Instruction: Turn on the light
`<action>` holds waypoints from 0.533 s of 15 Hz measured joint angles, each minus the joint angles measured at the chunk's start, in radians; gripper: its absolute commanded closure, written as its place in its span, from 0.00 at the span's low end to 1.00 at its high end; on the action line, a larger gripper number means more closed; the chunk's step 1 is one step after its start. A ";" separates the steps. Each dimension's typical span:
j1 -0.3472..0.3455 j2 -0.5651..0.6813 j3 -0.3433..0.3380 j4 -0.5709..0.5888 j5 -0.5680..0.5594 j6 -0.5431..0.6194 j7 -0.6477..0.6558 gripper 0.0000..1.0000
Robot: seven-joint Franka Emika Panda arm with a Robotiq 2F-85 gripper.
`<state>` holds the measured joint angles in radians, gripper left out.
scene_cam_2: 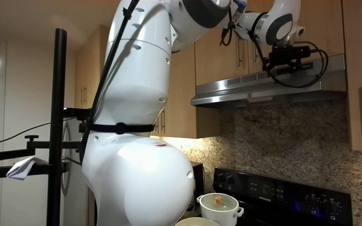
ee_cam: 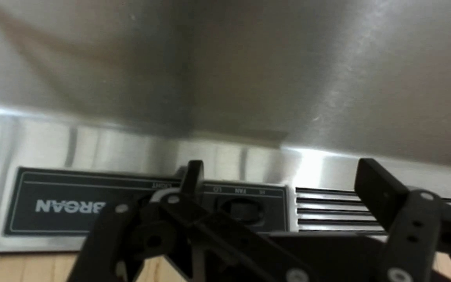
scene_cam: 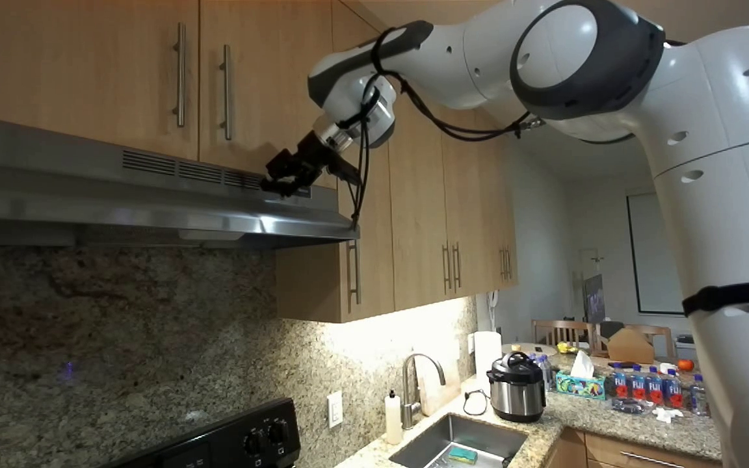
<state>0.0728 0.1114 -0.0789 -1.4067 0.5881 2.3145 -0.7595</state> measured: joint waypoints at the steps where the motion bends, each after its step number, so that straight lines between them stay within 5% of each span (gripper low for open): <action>1: 0.000 -0.008 0.000 -0.013 0.001 0.006 0.000 0.00; 8: 0.006 -0.091 0.003 -0.130 0.003 0.078 0.000 0.00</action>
<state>0.0789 0.0200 -0.0758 -1.5364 0.5910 2.3926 -0.7595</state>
